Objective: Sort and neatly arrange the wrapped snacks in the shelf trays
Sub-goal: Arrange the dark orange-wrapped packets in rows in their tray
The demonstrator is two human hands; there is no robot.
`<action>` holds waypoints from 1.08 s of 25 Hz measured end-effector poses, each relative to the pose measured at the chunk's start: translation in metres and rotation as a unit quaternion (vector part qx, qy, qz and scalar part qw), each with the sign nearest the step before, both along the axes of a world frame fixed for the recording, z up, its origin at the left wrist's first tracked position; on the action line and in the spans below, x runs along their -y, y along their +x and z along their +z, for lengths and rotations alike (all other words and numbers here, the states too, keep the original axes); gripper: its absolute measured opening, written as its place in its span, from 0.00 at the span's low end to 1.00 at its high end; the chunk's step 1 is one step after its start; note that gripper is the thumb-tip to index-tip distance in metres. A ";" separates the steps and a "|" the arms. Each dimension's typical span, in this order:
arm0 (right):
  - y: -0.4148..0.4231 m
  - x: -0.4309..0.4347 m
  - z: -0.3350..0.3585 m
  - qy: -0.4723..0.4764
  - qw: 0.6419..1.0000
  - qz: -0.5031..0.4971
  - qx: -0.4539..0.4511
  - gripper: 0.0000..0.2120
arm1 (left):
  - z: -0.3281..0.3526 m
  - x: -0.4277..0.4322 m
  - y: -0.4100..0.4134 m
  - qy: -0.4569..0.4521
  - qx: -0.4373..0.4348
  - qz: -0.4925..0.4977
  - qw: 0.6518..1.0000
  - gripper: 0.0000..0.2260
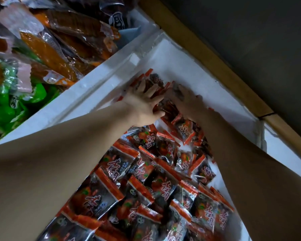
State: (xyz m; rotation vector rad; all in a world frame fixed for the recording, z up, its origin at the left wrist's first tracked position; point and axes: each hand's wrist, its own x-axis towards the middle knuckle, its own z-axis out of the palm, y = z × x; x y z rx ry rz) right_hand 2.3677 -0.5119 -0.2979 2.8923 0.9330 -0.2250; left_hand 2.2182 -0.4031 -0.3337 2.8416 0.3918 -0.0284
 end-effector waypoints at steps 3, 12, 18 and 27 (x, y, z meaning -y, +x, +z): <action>-0.009 0.004 -0.002 -0.001 1.000 0.027 0.000 0.29 | 0.000 0.006 -0.005 0.019 -0.001 -0.016 1.000 0.29; -0.059 0.059 0.009 0.167 0.981 0.093 -0.006 0.21 | 0.017 0.021 -0.039 0.091 0.148 -0.067 0.983 0.27; -0.005 0.119 0.001 0.066 0.996 -0.060 0.020 0.50 | 0.031 0.071 0.004 -0.028 0.002 -0.126 0.992 0.25; -0.033 0.130 -0.005 0.123 0.986 -0.019 -0.108 0.34 | 0.027 0.076 -0.004 -0.019 -0.026 -0.136 0.990 0.23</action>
